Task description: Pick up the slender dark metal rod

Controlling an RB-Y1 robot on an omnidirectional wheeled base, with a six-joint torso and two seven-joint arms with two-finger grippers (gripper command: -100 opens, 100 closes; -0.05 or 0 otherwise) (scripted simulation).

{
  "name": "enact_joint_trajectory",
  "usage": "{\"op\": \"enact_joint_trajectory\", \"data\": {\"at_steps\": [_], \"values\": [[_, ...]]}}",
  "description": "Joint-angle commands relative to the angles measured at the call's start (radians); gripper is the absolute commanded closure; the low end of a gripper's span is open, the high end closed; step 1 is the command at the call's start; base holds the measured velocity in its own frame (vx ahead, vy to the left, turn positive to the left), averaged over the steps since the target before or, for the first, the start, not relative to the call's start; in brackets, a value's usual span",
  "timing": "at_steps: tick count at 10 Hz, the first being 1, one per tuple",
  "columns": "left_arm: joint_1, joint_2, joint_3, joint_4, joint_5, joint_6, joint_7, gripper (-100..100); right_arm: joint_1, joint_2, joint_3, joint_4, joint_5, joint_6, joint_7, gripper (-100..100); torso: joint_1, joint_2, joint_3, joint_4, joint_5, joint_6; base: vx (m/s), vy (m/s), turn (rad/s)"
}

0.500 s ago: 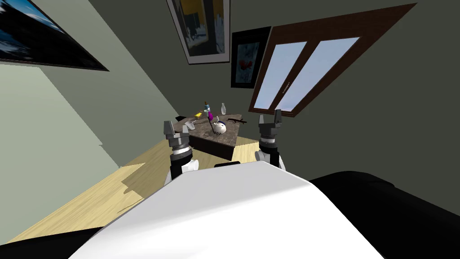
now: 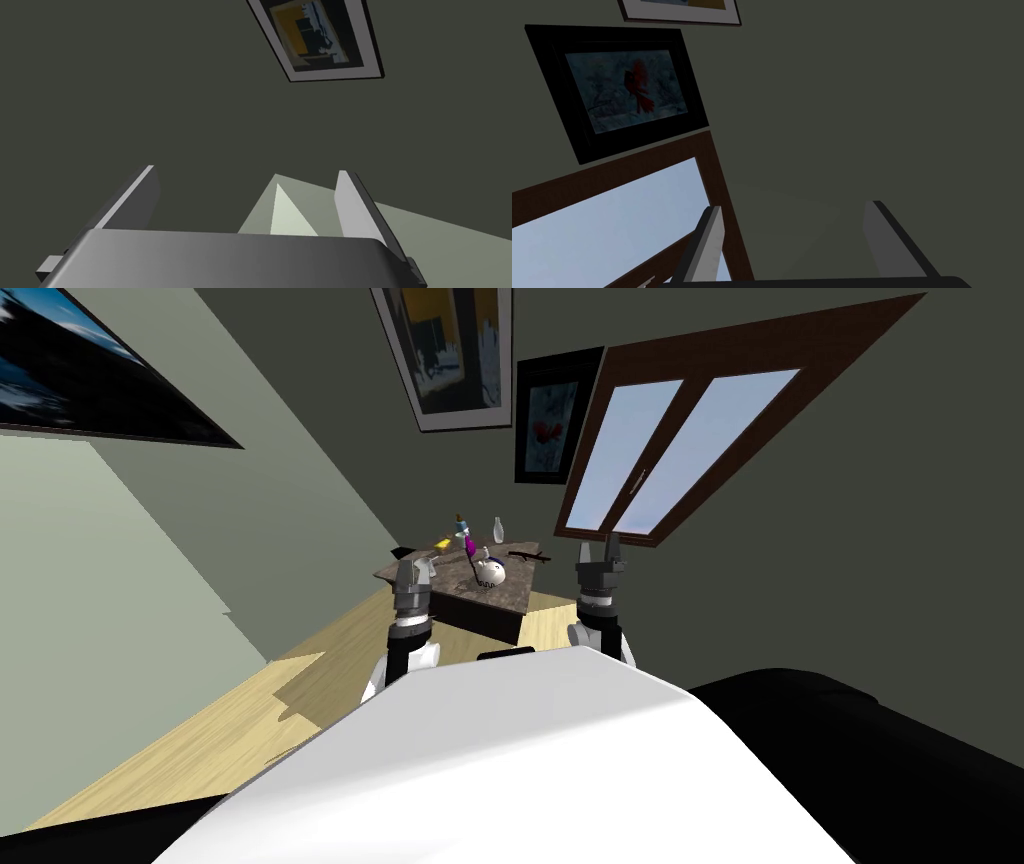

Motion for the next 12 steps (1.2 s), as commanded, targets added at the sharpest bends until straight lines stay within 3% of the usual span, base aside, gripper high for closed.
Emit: {"op": "enact_joint_trajectory", "data": {"at_steps": [1,6,9,10,12], "values": [[-0.025,0.039,-0.008,0.040,-0.026,0.000,-0.002,-100,0.000,0.000,0.000,0.000,0.000,0.000,0.000,0,0.000,0.000,0.000,0.000,0.000,0.000,0.010,0.085,-0.027],[-0.136,0.111,-0.046,0.202,-0.134,0.001,-0.011,-100,0.000,0.000,0.000,0.000,0.000,0.000,0.000,0,0.003,-0.002,-0.001,0.000,0.001,0.000,0.021,0.122,-0.041],[-0.213,0.137,-0.072,0.305,-0.209,0.001,-0.019,-100,0.000,0.000,0.000,0.000,0.000,0.000,0.000,0,0.006,-0.001,-0.001,0.000,0.001,0.000,0.013,0.162,-0.047],[-0.213,0.137,-0.072,0.314,-0.209,0.001,-0.019,-100,0.000,0.000,0.000,0.000,0.000,0.000,0.000,0,0.006,-0.002,-0.001,0.000,0.001,0.000,0.014,0.089,-0.021],[-0.267,0.152,-0.089,0.380,-0.262,0.001,-0.026,-100,0.000,0.000,0.000,0.000,0.000,0.000,0.000,0,-0.001,-0.001,-0.001,0.000,0.000,0.000,0.002,0.067,-0.031]]}}
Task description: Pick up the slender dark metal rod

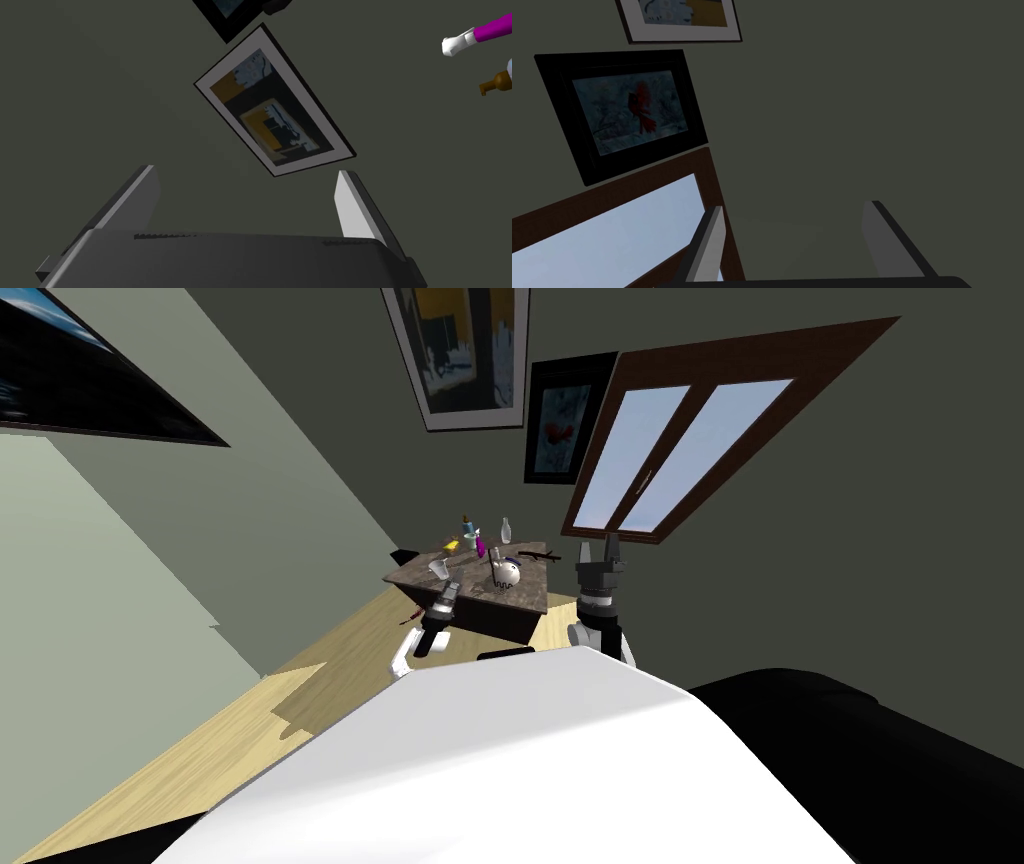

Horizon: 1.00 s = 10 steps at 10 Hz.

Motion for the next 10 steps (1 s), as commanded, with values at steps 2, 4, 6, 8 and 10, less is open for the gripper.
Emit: {"op": "enact_joint_trajectory", "data": {"at_steps": [2,4,6,8,10], "values": [[-0.047,0.010,-0.012,0.068,-0.042,-0.002,-0.008,-100,0.000,0.000,0.000,0.000,0.000,0.000,0.000,0,-0.001,0.000,0.000,0.000,0.000,0.000,0.009,0.058,-0.014],[-0.103,0.025,-0.028,0.138,-0.094,-0.002,-0.018,-100,0.000,0.000,0.000,0.000,0.000,0.000,0.000,0,0.000,-0.001,0.000,0.000,0.000,0.000,0.011,0.080,-0.025],[-0.131,0.033,-0.034,0.184,-0.120,-0.001,-0.024,-100,0.000,0.000,0.000,0.000,0.000,0.000,0.000,0,-0.001,0.000,0.000,0.000,0.000,0.000,-0.004,0.043,-0.004],[-0.187,0.048,-0.047,0.251,-0.171,-0.001,-0.038,-100,0.000,0.000,0.000,0.000,0.000,0.000,0.000,0,-0.004,0.001,0.001,0.000,-0.001,0.000,-0.020,0.018,0.005],[-0.244,0.064,-0.057,0.321,-0.221,0.000,-0.055,-100,0.000,0.000,0.000,0.000,0.000,0.000,0.000,0,-0.005,0.002,0.001,0.000,-0.001,0.000,-0.027,-0.012,0.023]]}}
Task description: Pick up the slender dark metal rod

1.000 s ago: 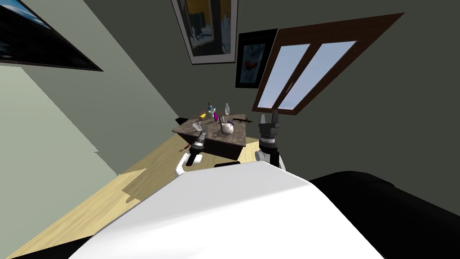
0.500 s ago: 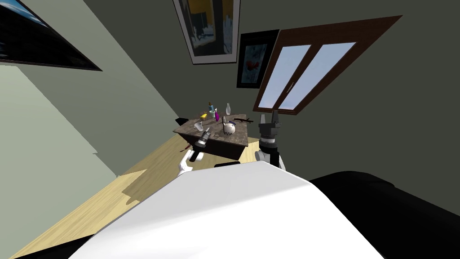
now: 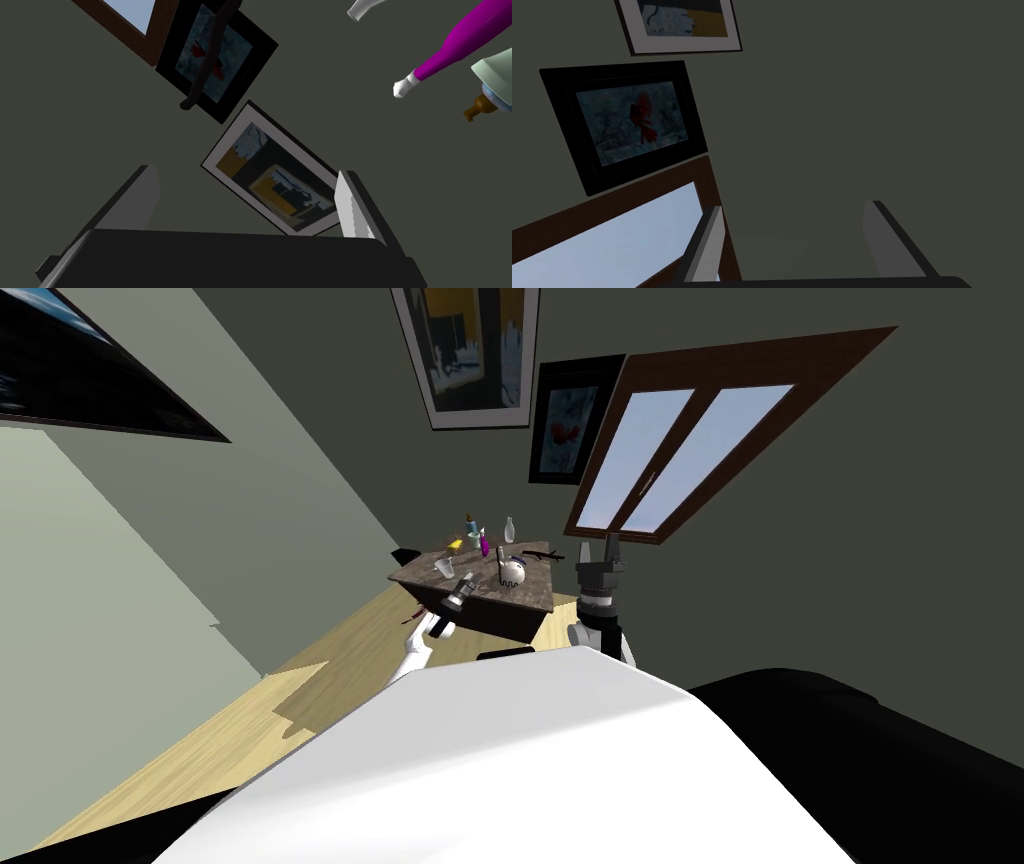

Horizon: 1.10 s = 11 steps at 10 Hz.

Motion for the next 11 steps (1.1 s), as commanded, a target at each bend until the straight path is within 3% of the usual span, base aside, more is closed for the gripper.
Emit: {"op": "enact_joint_trajectory", "data": {"at_steps": [1,4,6,11], "values": [[-0.020,0.007,-0.003,0.031,-0.015,0.002,-0.004,-100,0.000,0.000,0.000,0.000,0.000,0.000,0.000,0,0.000,0.000,0.000,0.000,0.000,0.000,-0.020,-0.025,0.012],[-0.104,0.028,-0.015,0.133,-0.087,0.004,-0.032,-100,0.000,0.000,0.000,0.000,0.000,0.000,0.000,0,-0.002,0.000,0.000,0.000,0.000,0.000,-0.031,-0.055,0.040],[-0.131,0.034,-0.018,0.170,-0.110,0.004,-0.043,-100,0.000,0.000,0.000,0.000,0.000,0.000,0.000,0,-0.003,0.000,0.000,0.000,-0.001,0.000,-0.023,-0.067,0.027],[-0.259,0.066,-0.032,0.318,-0.216,0.005,-0.093,-100,0.000,0.000,0.000,0.000,0.000,0.000,0.000,0,-0.006,0.002,0.001,0.000,-0.001,0.000,-0.046,-0.112,0.060]]}}
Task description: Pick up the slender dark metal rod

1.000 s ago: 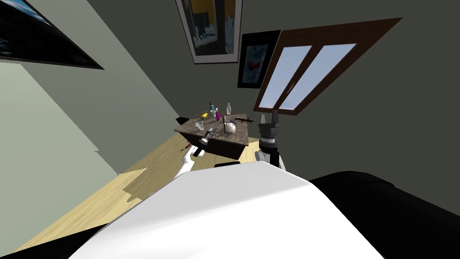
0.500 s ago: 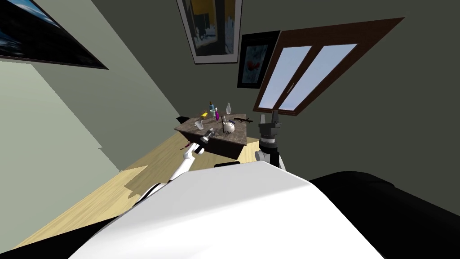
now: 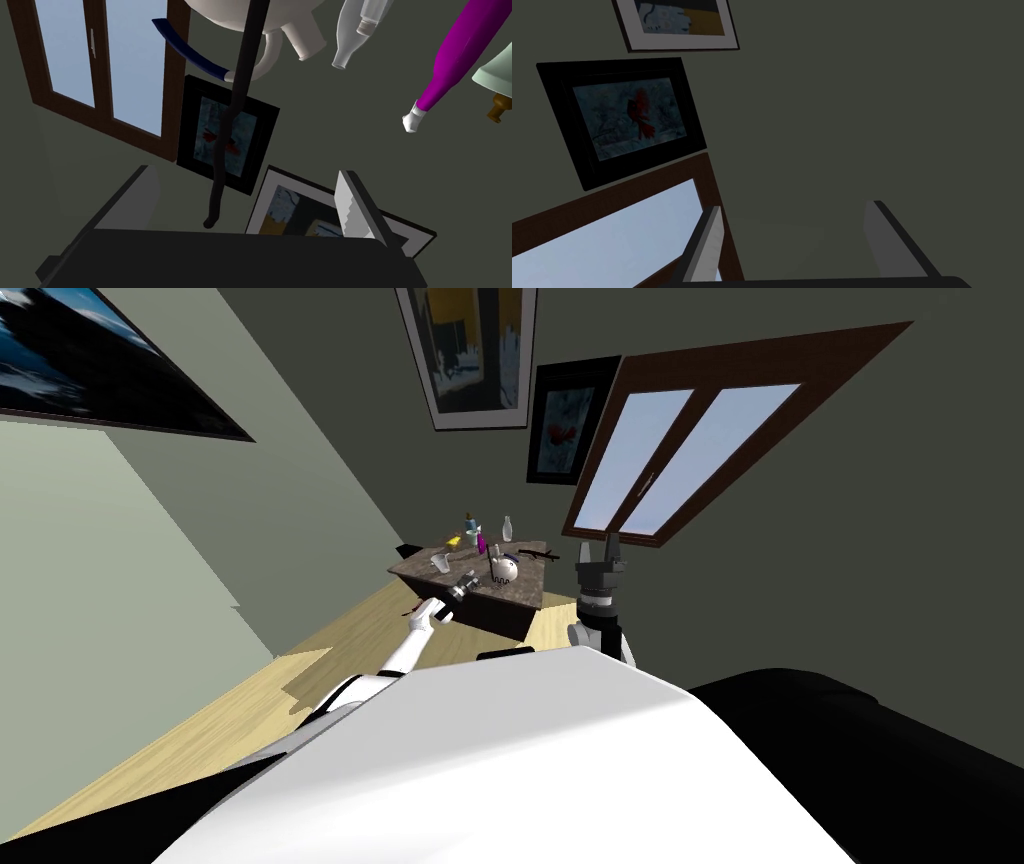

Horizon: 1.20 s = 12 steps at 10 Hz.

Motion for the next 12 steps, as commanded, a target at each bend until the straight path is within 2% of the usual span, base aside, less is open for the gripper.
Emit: {"op": "enact_joint_trajectory", "data": {"at_steps": [1,7,8,9,10,11,12], "values": [[-0.036,0.012,-0.005,0.039,-0.032,0.002,-0.016,-100,0.000,0.000,0.000,0.000,0.000,0.000,0.000,0,0.000,0.000,0.000,0.000,0.000,0.000,-0.031,-0.133,0.039],[-0.149,0.053,-0.015,0.153,-0.120,0.004,-0.058,-100,0.000,0.000,0.000,0.000,0.000,0.000,0.000,0,0.003,-0.004,-0.002,-0.001,0.001,0.000,0.004,-0.092,0.029],[-0.136,0.049,-0.015,0.139,-0.111,0.005,-0.051,-100,0.000,0.000,0.000,0.000,0.000,0.000,0.000,0,0.003,-0.006,-0.003,-0.001,0.001,0.000,0.026,-0.040,0.004],[-0.138,0.049,-0.015,0.141,-0.113,0.005,-0.053,0,0.000,0.000,0.000,0.000,0.000,0.000,0.000,0,0.005,-0.005,-0.003,-0.001,0.001,0.000,0.004,-0.008,0.000],[-0.088,0.074,0.035,0.129,-0.096,-0.016,-0.053,-100,0.000,0.000,0.000,0.000,0.000,0.000,0.000,0,0.007,-0.004,-0.002,-0.001,0.002,0.000,-0.002,-0.048,-0.402],[-0.082,0.074,0.046,0.129,-0.096,-0.016,-0.053,-100,0.000,0.000,0.000,0.000,0.000,0.000,0.000,0,0.006,-0.003,-0.002,-0.001,0.001,0.001,-0.006,-0.043,-0.185],[-0.037,0.098,0.084,0.117,-0.079,-0.036,-0.055,-100,0.000,0.000,0.000,0.000,0.000,0.000,0.000,0,0.006,-0.002,-0.001,-0.001,0.001,0.000,-0.005,-0.075,-0.281]]}}
